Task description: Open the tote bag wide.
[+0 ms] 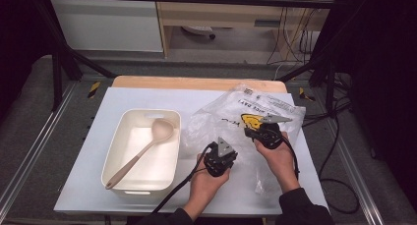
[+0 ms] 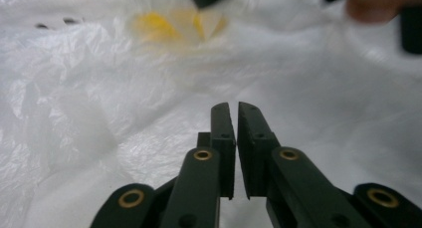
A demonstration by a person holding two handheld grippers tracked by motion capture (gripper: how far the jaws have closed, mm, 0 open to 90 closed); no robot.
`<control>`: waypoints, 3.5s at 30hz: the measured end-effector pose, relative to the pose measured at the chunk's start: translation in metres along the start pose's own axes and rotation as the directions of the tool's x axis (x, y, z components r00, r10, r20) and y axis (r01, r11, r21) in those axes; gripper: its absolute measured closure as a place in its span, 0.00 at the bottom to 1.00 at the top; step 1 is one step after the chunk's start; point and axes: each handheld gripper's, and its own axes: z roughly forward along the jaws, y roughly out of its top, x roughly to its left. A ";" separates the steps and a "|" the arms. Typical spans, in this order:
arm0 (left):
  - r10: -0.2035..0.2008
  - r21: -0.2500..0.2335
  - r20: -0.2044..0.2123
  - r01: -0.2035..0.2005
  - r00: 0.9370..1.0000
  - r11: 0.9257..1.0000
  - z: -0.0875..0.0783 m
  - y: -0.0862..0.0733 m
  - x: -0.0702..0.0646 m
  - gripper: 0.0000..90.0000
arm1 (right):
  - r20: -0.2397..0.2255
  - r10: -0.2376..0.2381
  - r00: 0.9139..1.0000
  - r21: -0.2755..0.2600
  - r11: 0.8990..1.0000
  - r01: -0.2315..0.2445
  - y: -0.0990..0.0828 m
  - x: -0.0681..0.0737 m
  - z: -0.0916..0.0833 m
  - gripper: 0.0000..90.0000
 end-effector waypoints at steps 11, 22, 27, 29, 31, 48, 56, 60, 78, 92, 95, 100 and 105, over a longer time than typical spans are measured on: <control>0.016 0.083 -0.030 -0.013 0.999 0.996 0.021 -0.007 0.011 1.00 | 0.013 0.020 1.000 -0.028 0.999 -0.020 0.011 0.000 -0.008 1.00; 0.004 0.082 -0.021 -0.002 1.000 0.997 0.022 -0.008 0.013 1.00 | 0.012 0.019 1.000 -0.071 0.997 -0.019 0.027 0.004 -0.017 1.00; -0.009 0.083 -0.012 0.010 1.000 0.997 0.022 -0.008 0.014 1.00 | 0.031 0.019 0.999 -0.072 0.997 -0.017 0.040 -0.001 -0.017 1.00; -0.007 0.083 -0.013 0.009 1.000 0.996 0.022 -0.008 0.014 1.00 | 0.032 0.026 0.999 -0.073 0.997 -0.024 0.045 -0.004 -0.016 1.00; -0.005 0.083 -0.015 0.006 1.000 0.997 0.022 -0.008 0.014 1.00 | 0.032 0.026 0.999 -0.073 0.997 -0.024 0.049 -0.005 -0.013 1.00; 0.000 0.082 -0.018 0.001 1.000 0.997 0.022 -0.008 0.013 1.00 | 0.040 0.035 0.999 -0.125 0.992 -0.030 0.067 -0.009 -0.022 1.00; 0.004 0.083 -0.022 -0.003 1.000 0.997 0.022 -0.008 0.013 1.00 | 0.045 0.025 0.999 -0.124 0.992 -0.019 0.069 -0.006 -0.020 1.00; 0.003 0.082 -0.021 -0.001 1.000 0.997 0.022 -0.008 0.013 1.00 | 0.049 0.017 0.999 -0.127 0.992 -0.010 0.074 -0.005 -0.020 1.00; 0.003 0.083 -0.020 -0.001 1.000 0.997 0.022 -0.008 0.013 1.00 | 0.068 0.004 0.998 -0.147 0.989 0.006 0.099 -0.008 -0.031 1.00; 0.010 0.085 -0.024 -0.008 1.000 0.996 0.022 -0.008 0.012 1.00 | 0.063 0.005 0.998 -0.148 0.989 0.004 0.103 -0.008 -0.029 1.00; 0.005 0.079 -0.026 -0.002 1.000 0.997 0.022 -0.008 0.012 1.00 | 0.062 0.007 0.998 -0.159 0.987 0.003 0.107 -0.009 -0.032 1.00; 0.002 0.074 -0.027 0.000 1.000 0.997 0.022 -0.008 0.011 1.00 | 0.066 -0.003 0.998 -0.168 0.986 0.014 0.115 -0.009 -0.037 1.00; 0.005 0.071 -0.028 -0.003 1.000 0.997 0.023 -0.008 0.012 1.00 | 0.071 -0.005 0.997 -0.179 0.984 0.018 0.122 -0.010 -0.044 1.00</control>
